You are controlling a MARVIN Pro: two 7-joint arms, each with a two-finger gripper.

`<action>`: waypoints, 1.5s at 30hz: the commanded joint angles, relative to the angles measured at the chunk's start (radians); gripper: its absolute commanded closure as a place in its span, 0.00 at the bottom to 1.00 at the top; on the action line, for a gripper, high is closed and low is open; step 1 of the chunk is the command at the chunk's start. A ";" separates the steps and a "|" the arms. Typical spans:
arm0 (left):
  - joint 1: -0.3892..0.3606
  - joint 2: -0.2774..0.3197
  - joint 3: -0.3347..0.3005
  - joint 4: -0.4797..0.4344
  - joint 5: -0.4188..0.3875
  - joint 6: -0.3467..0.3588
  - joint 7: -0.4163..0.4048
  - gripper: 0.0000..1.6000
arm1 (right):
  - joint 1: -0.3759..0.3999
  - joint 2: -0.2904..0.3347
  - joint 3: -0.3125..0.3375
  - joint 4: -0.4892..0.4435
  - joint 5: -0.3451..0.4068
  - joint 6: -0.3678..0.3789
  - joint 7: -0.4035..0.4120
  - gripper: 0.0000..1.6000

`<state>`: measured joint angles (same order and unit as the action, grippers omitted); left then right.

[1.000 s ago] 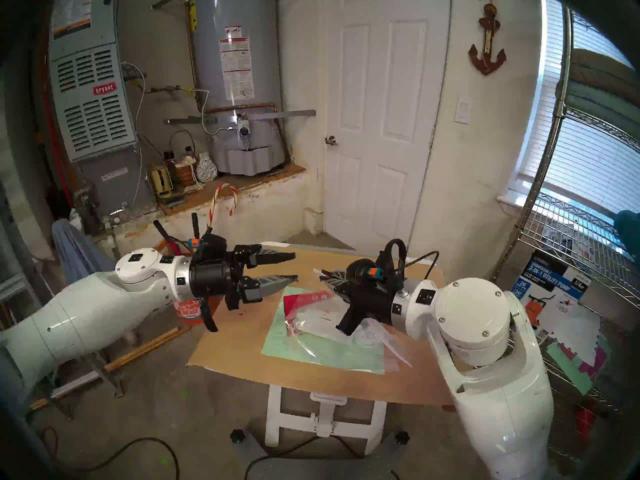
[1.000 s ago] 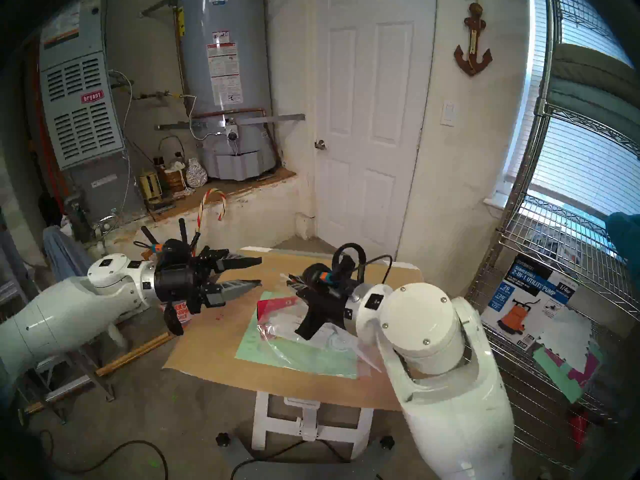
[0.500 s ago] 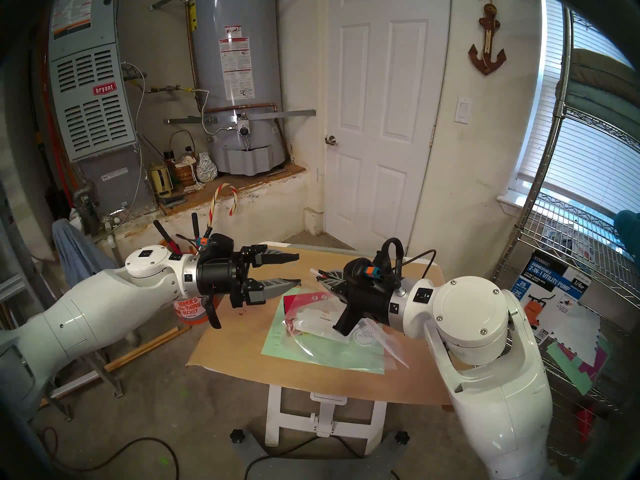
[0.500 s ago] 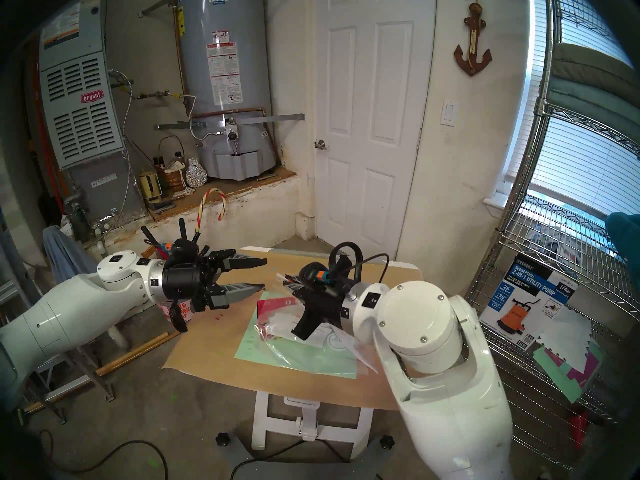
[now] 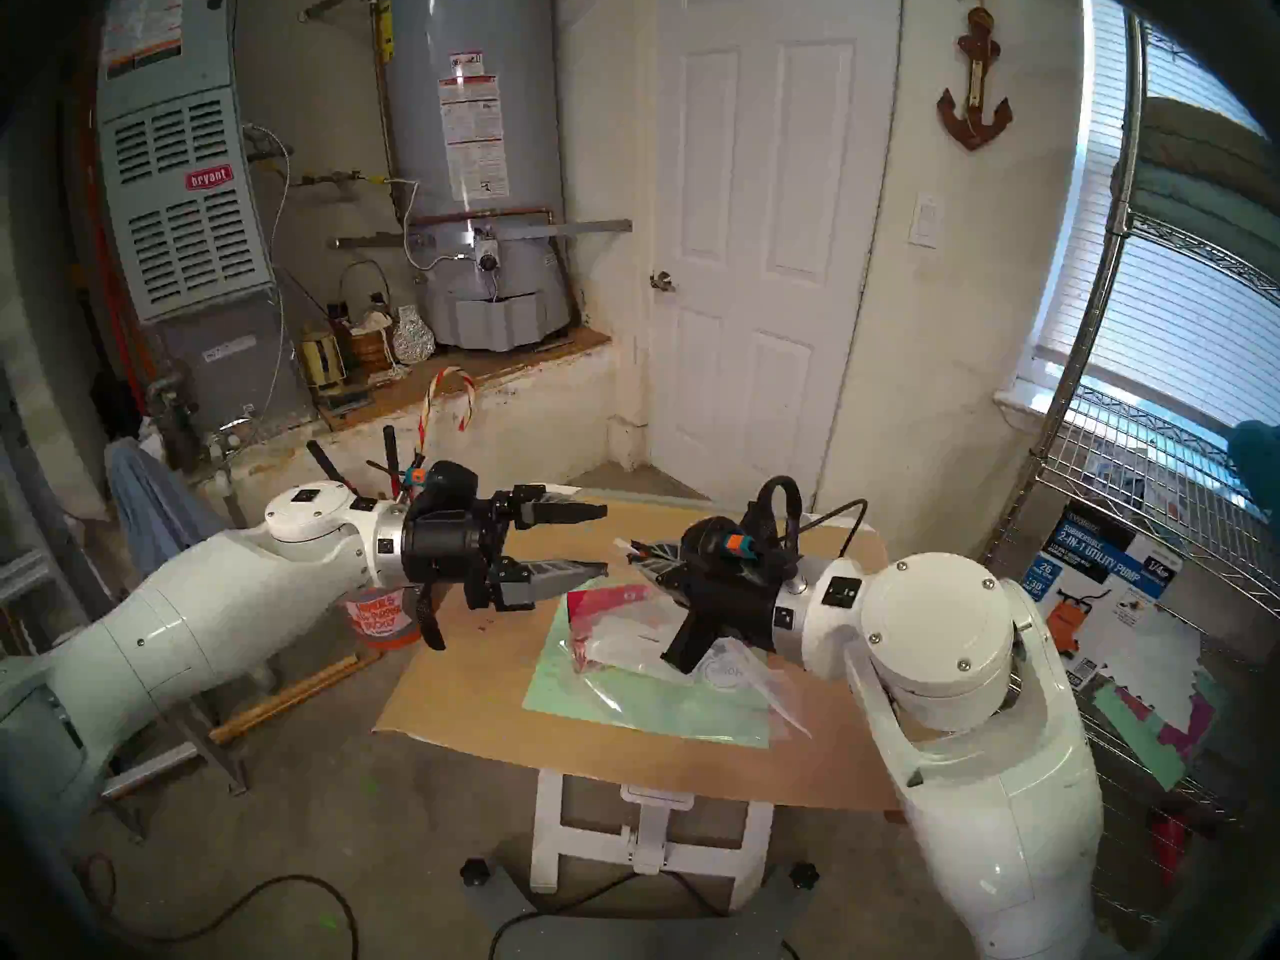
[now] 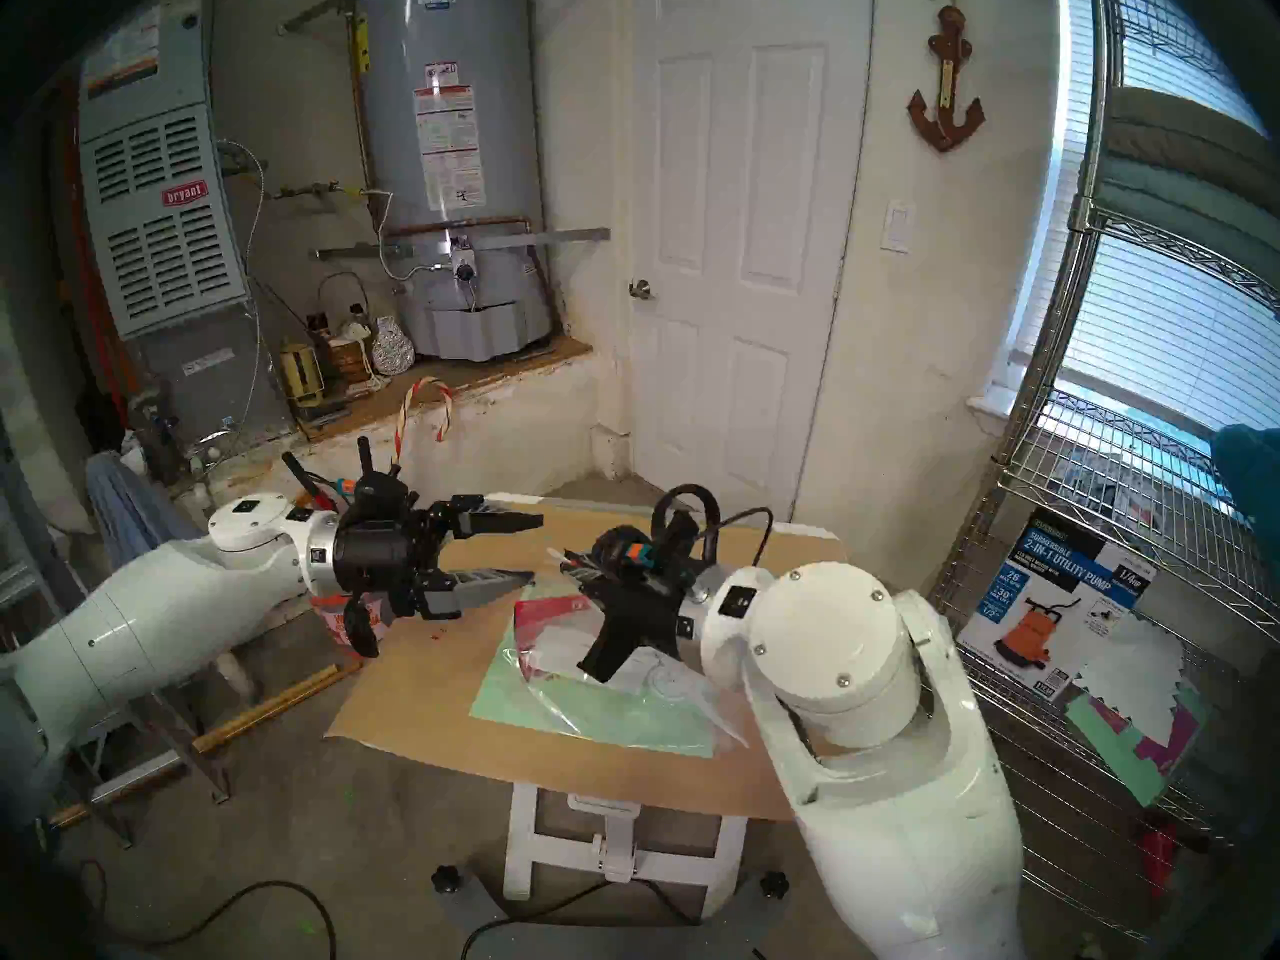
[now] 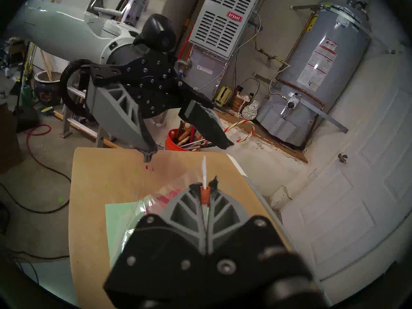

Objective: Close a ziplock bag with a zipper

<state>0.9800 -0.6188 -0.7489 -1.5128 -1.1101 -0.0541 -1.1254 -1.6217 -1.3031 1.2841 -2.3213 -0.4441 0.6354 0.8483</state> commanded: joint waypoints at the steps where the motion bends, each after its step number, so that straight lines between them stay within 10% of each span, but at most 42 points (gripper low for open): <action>1: -0.041 -0.024 0.001 0.007 -0.002 0.023 -0.052 0.00 | 0.008 0.000 0.001 -0.026 0.002 -0.009 0.001 1.00; 40: -0.095 -0.089 0.019 0.076 0.063 0.072 -0.138 0.06 | 0.010 0.001 -0.007 -0.053 0.013 0.003 0.004 1.00; 45: -0.101 -0.093 0.024 0.080 0.076 0.082 -0.140 0.25 | 0.011 0.003 0.002 -0.056 0.020 0.005 0.008 1.00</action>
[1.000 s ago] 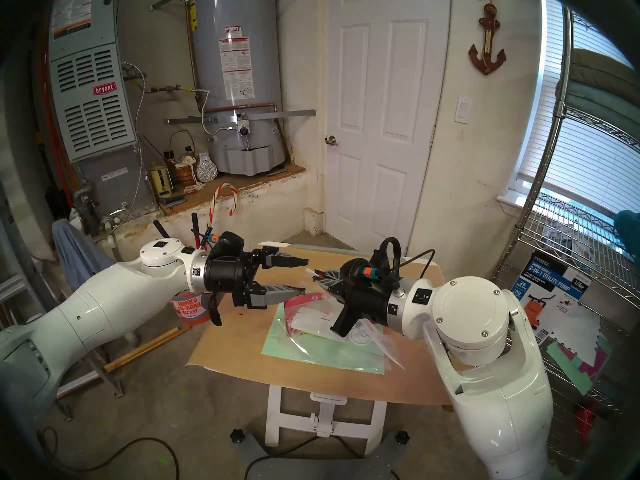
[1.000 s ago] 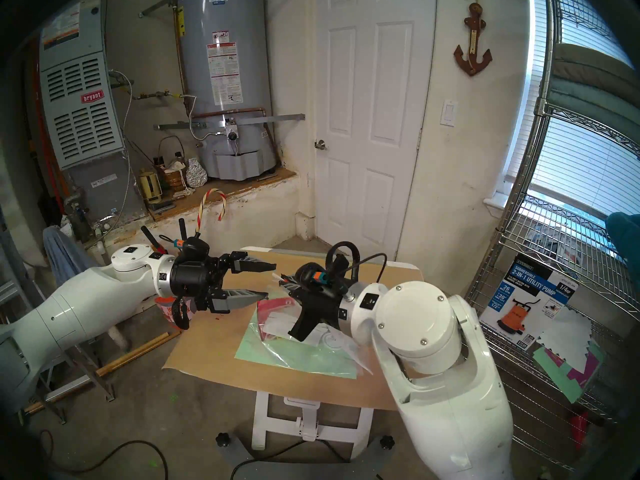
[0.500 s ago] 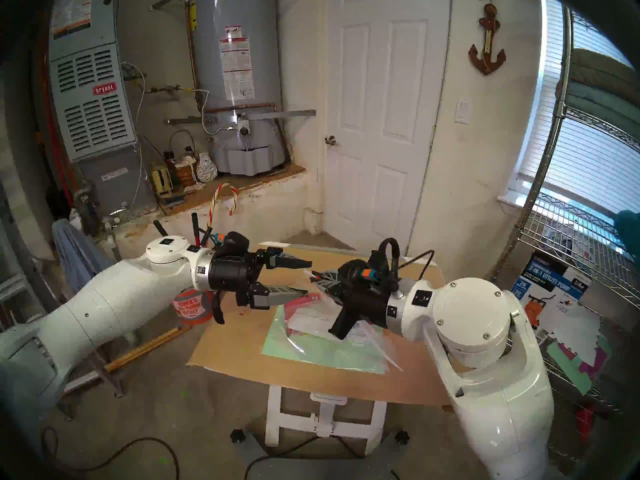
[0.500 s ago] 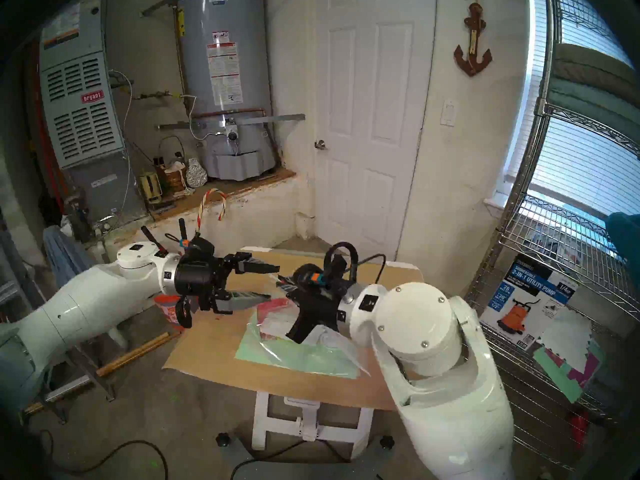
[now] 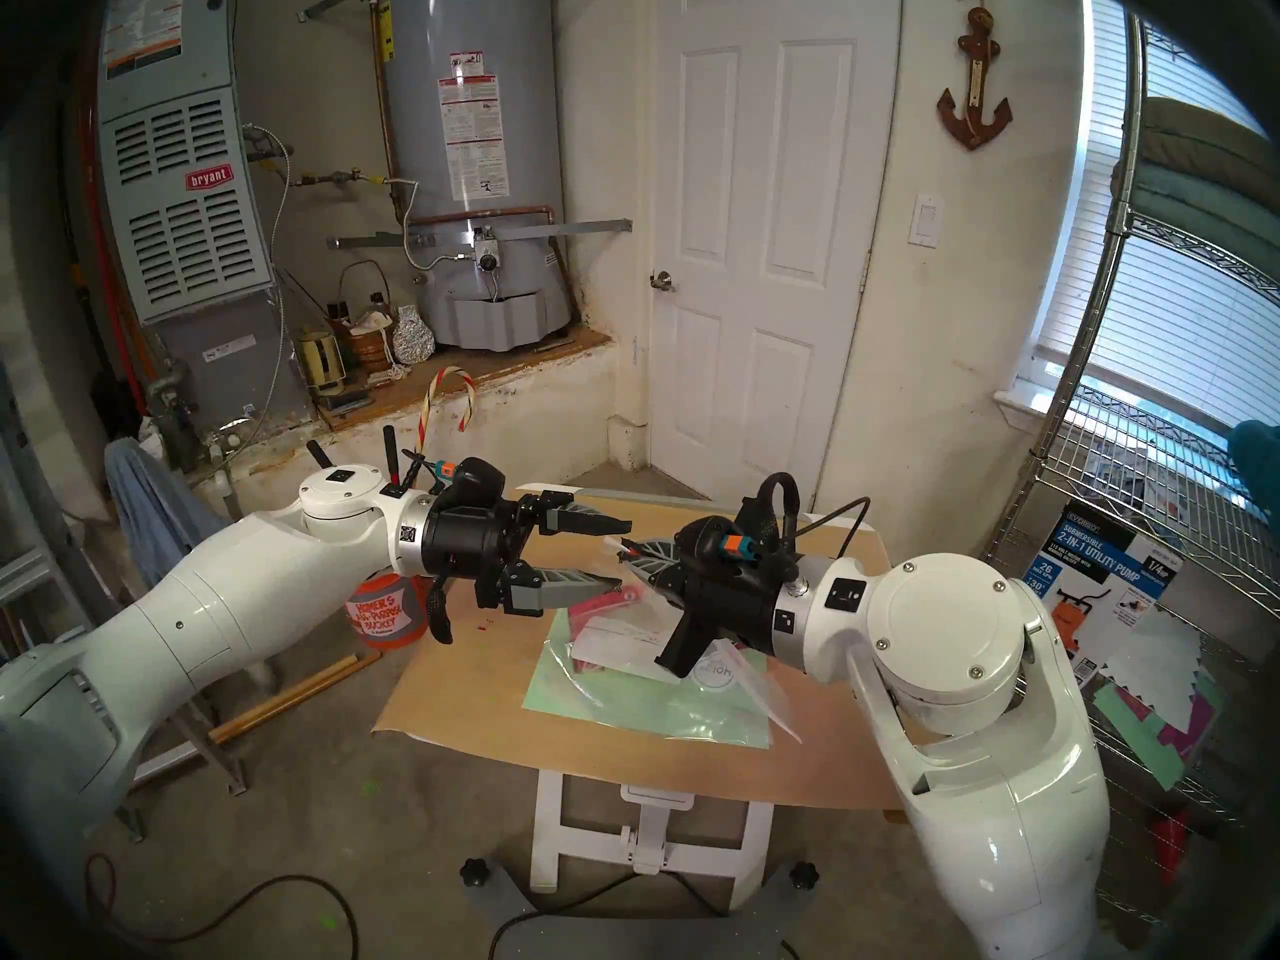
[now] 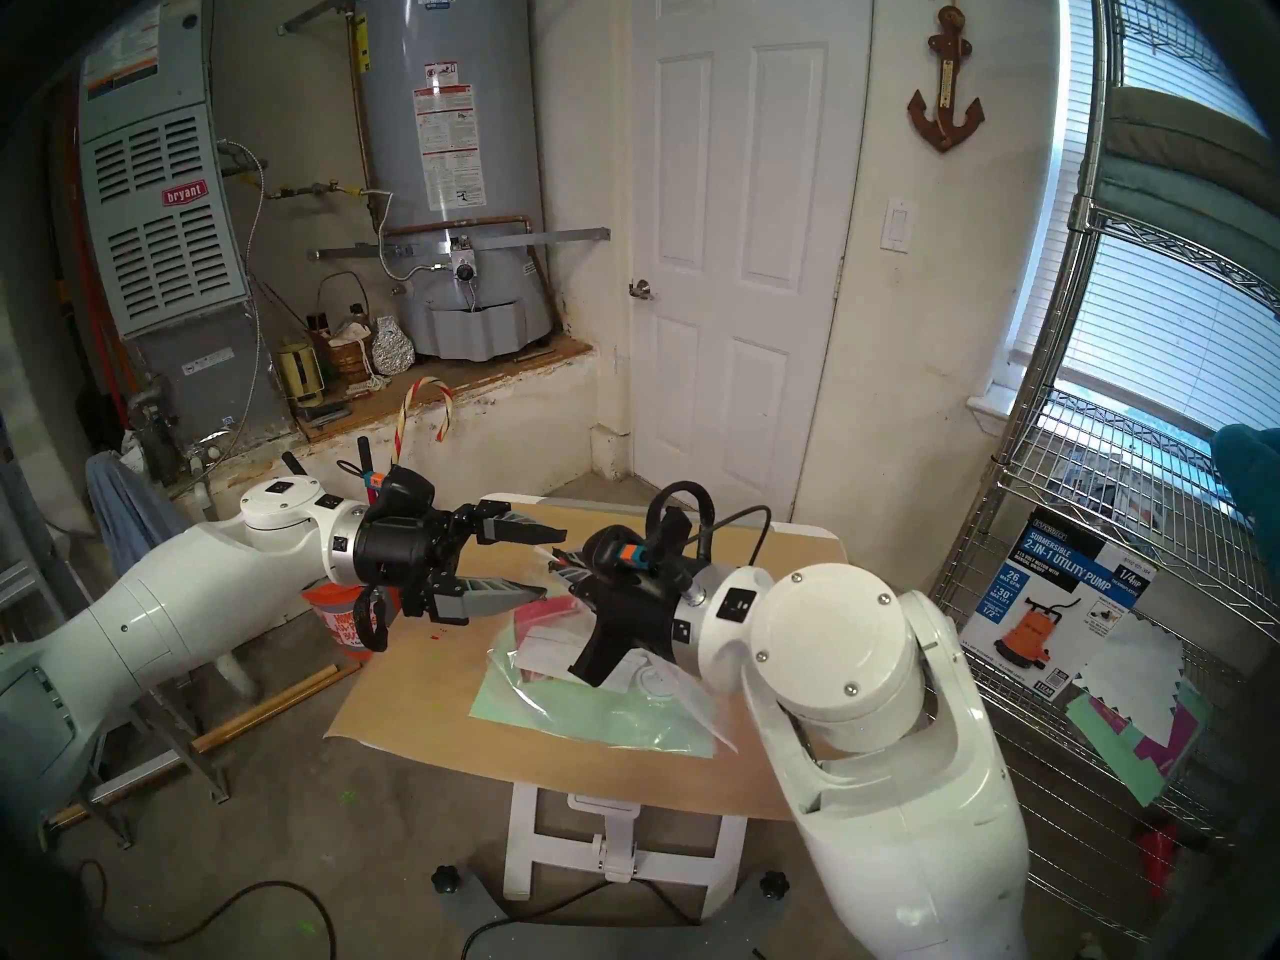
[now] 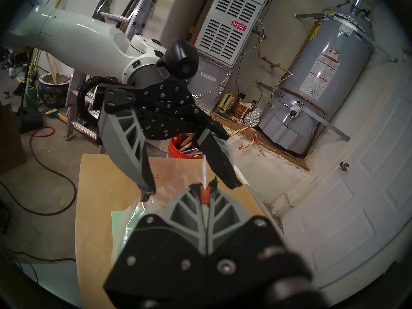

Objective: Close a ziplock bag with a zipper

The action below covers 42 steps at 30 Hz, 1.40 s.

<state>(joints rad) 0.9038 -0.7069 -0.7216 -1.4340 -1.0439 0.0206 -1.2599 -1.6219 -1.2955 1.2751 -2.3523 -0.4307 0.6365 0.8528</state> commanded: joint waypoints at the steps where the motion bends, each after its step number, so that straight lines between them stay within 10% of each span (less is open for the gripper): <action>1: -0.027 -0.006 -0.002 0.003 0.014 0.010 -0.007 0.22 | 0.012 -0.005 0.013 -0.025 0.008 0.004 0.004 1.00; 32: -0.041 -0.037 -0.010 0.044 0.033 -0.012 -0.013 0.51 | 0.009 -0.007 -0.006 -0.033 0.011 0.023 0.006 1.00; 34: -0.043 -0.036 -0.010 0.043 0.034 -0.011 -0.016 0.68 | 0.010 -0.006 -0.007 -0.032 0.010 0.022 0.005 1.00; 35: -0.044 -0.036 -0.010 0.043 0.034 -0.010 -0.017 1.00 | 0.010 -0.005 -0.008 -0.031 0.010 0.021 0.004 1.00; 42: -0.042 -0.029 -0.010 0.037 0.031 -0.012 -0.026 1.00 | 0.005 0.003 -0.008 -0.026 0.008 0.008 0.000 1.00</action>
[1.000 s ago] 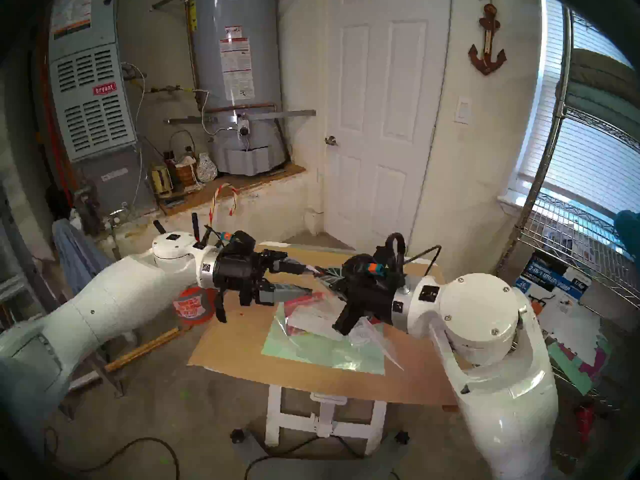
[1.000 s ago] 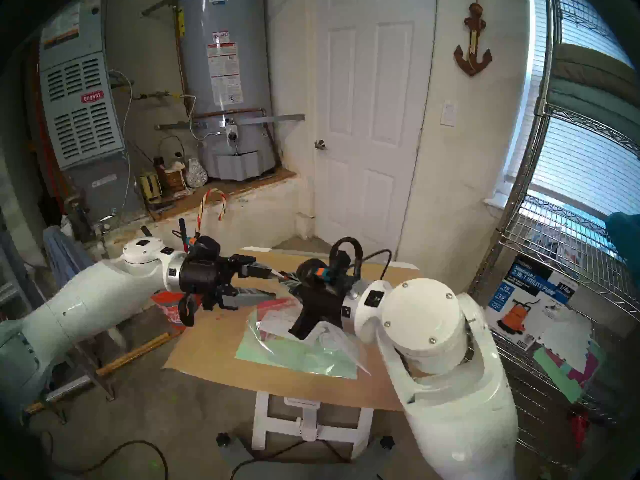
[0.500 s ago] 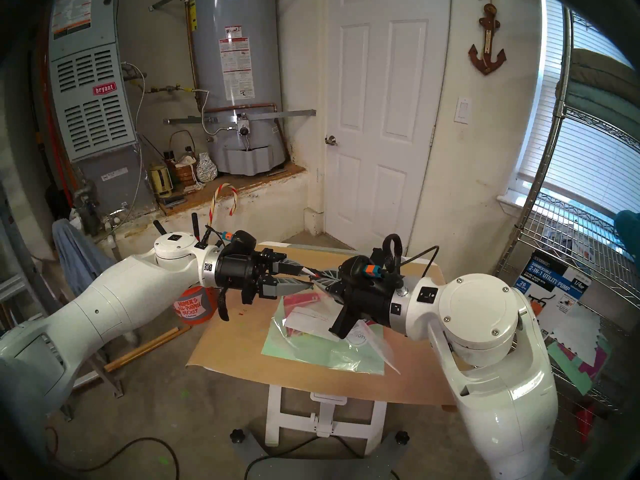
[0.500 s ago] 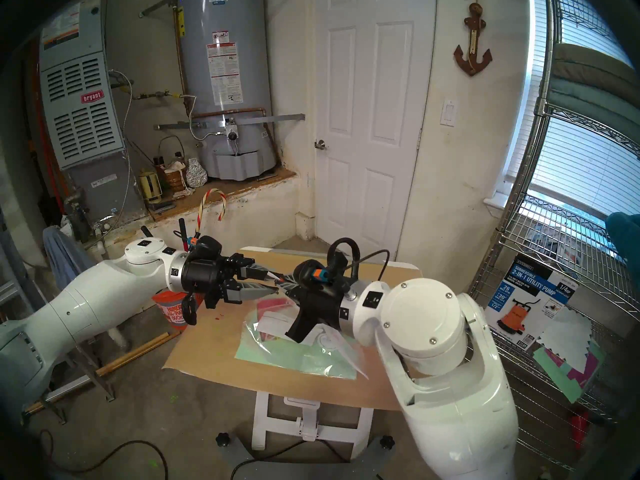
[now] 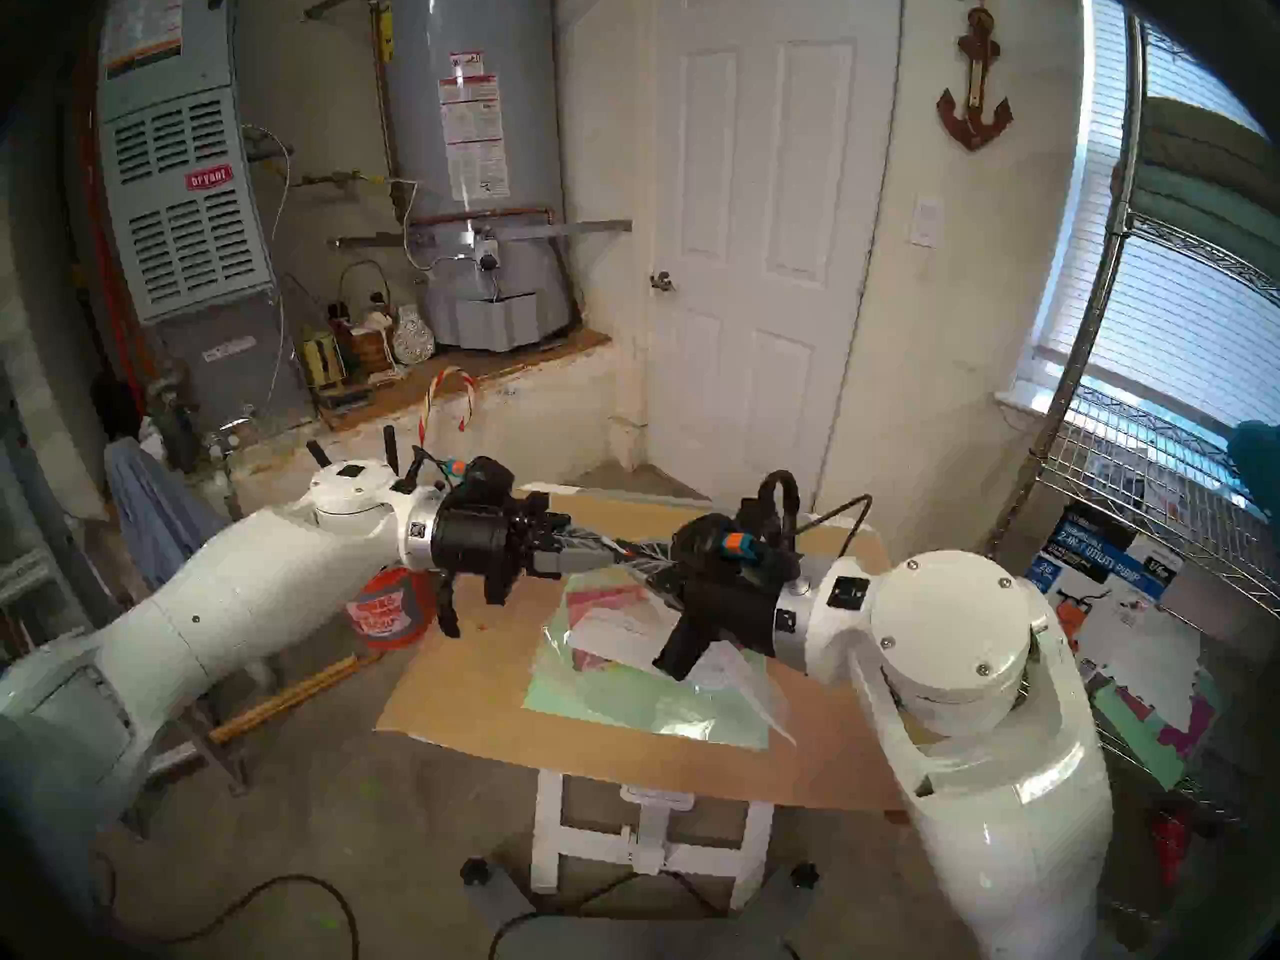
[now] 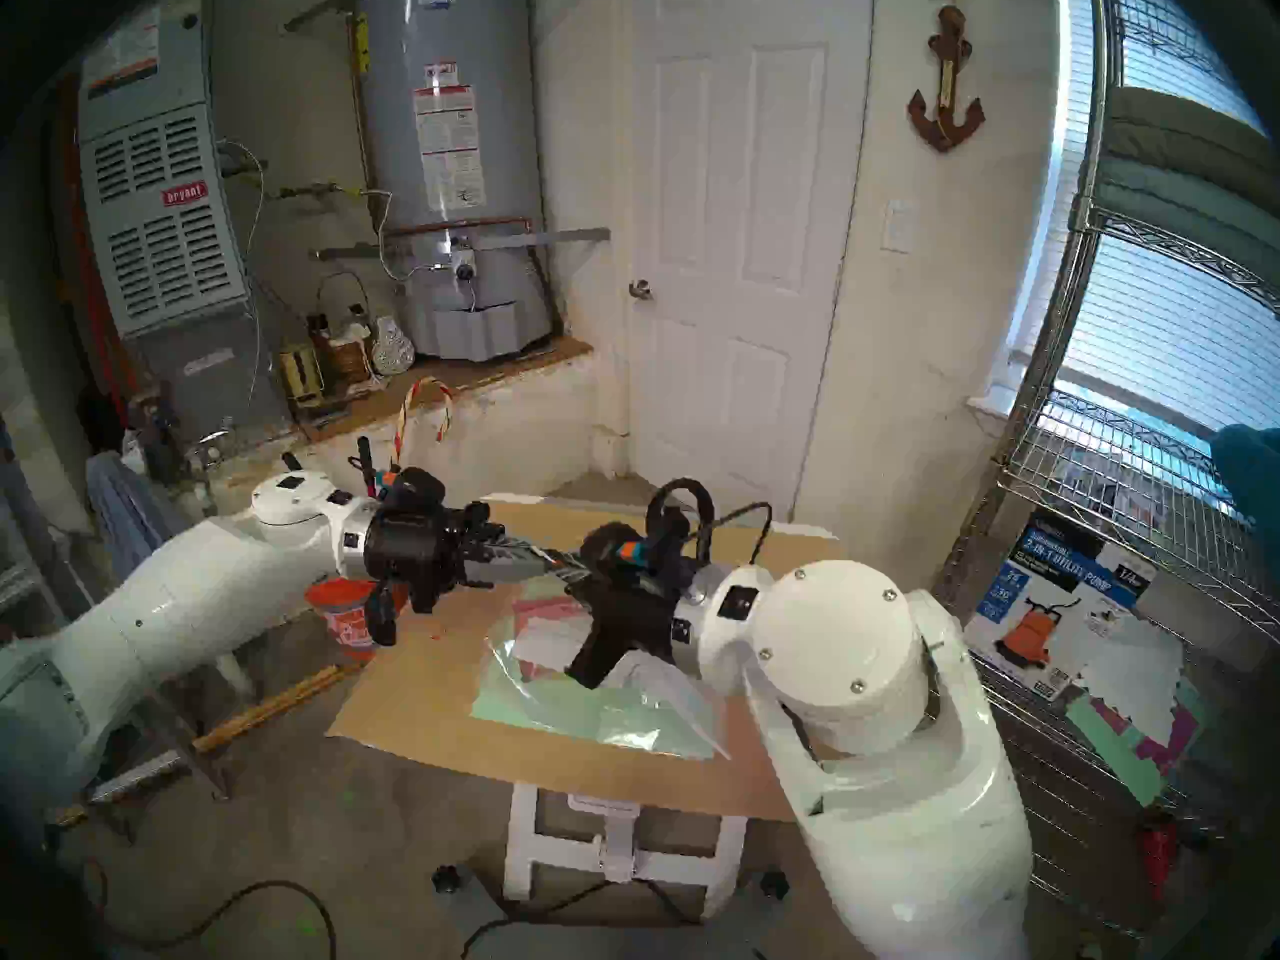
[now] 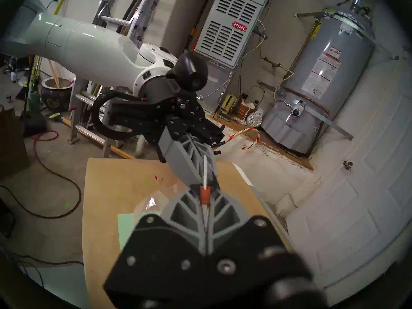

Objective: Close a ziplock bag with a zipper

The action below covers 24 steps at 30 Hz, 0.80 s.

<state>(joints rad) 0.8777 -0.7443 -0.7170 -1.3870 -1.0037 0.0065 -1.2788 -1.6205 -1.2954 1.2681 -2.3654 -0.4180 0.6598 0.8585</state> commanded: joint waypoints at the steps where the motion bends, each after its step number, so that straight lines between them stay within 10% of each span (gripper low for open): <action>1: -0.014 0.009 -0.016 -0.011 -0.010 0.001 -0.007 1.00 | 0.003 0.004 0.001 -0.012 -0.004 -0.016 -0.006 1.00; 24: 0.009 0.030 -0.025 -0.044 -0.039 -0.009 0.007 1.00 | -0.029 0.024 0.023 -0.008 0.001 -0.059 -0.018 1.00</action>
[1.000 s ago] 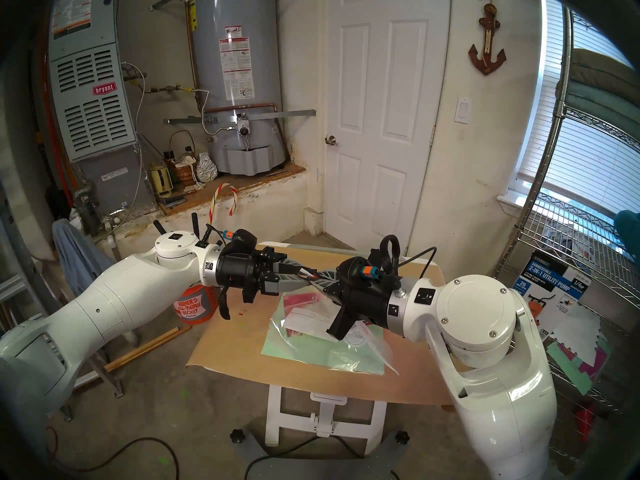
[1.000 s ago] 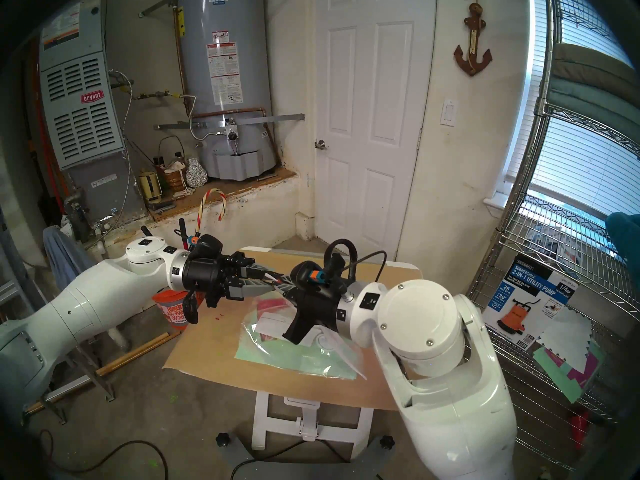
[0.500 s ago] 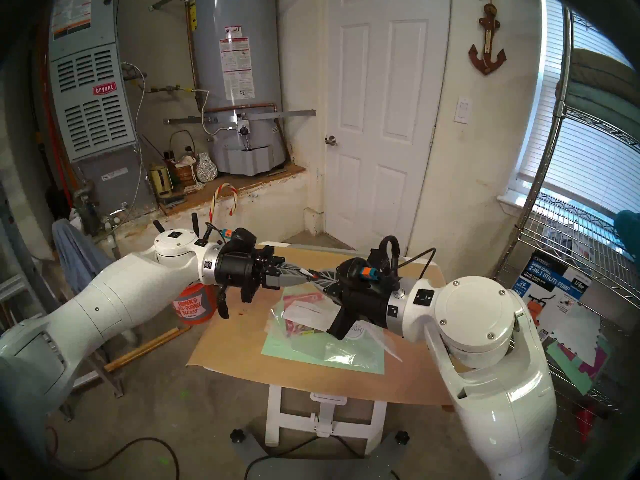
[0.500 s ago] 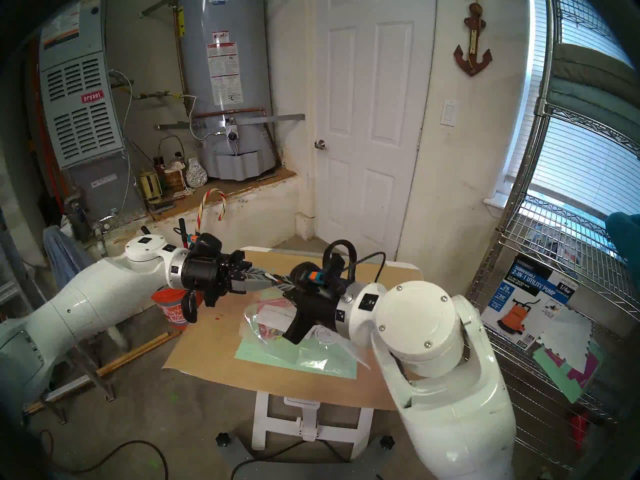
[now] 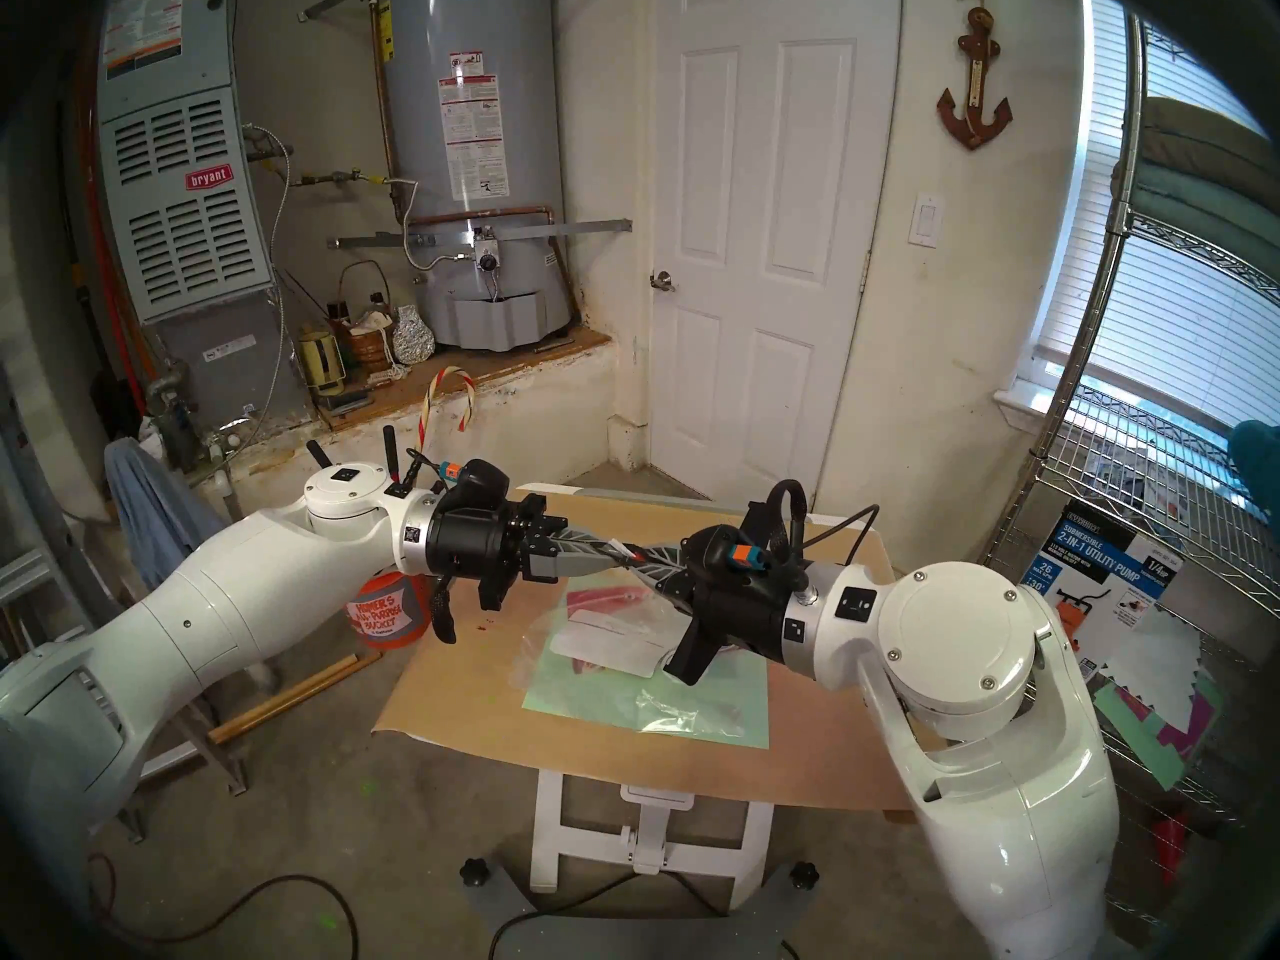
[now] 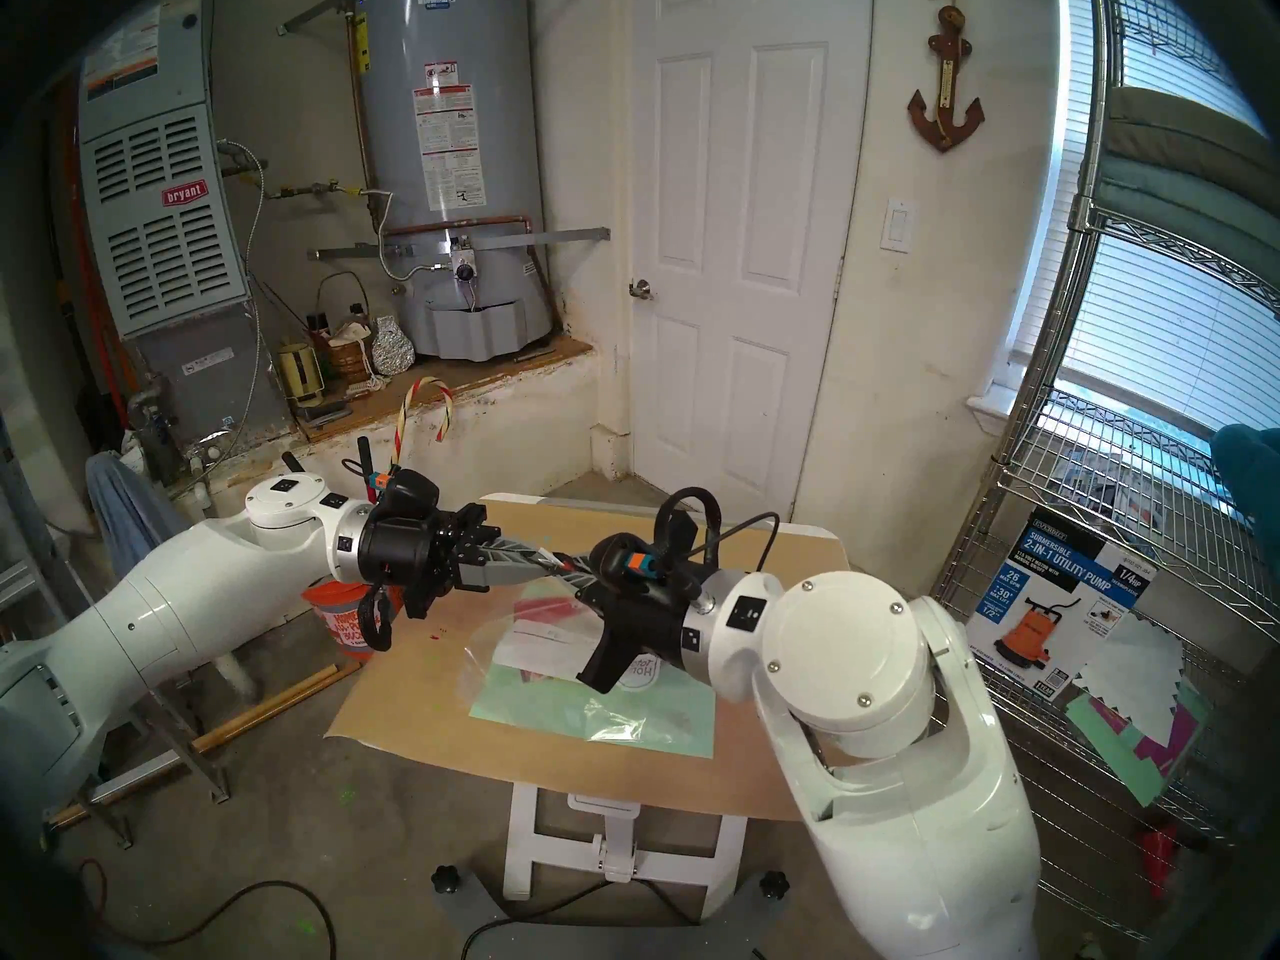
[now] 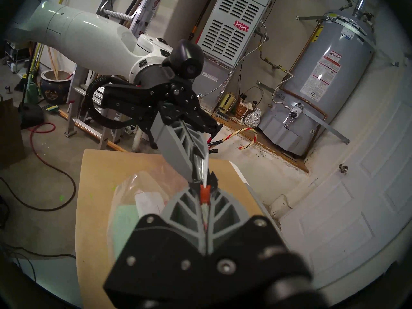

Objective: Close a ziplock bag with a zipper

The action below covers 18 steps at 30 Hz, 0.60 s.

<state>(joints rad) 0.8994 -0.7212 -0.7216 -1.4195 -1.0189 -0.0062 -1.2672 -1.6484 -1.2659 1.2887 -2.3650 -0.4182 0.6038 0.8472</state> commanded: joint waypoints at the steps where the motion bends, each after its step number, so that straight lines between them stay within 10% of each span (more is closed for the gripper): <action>1: -0.013 0.007 -0.019 -0.013 -0.023 0.008 -0.004 1.00 | -0.001 -0.006 0.003 -0.009 0.001 -0.004 -0.007 1.00; 4: -0.024 0.008 -0.006 -0.013 -0.015 0.031 -0.024 1.00 | 0.005 -0.013 0.000 -0.008 0.002 -0.004 -0.009 1.00; 8: -0.023 0.013 -0.010 -0.014 -0.018 0.036 -0.024 0.29 | 0.018 -0.019 -0.001 -0.007 0.003 0.000 -0.007 1.00; 18: -0.026 0.013 -0.048 0.005 -0.068 0.026 -0.059 0.29 | 0.015 -0.016 0.001 -0.009 0.003 -0.011 -0.007 1.00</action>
<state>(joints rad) 0.8912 -0.7084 -0.7341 -1.4221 -1.0457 0.0315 -1.3083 -1.6423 -1.2723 1.2937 -2.3580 -0.4188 0.5977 0.8421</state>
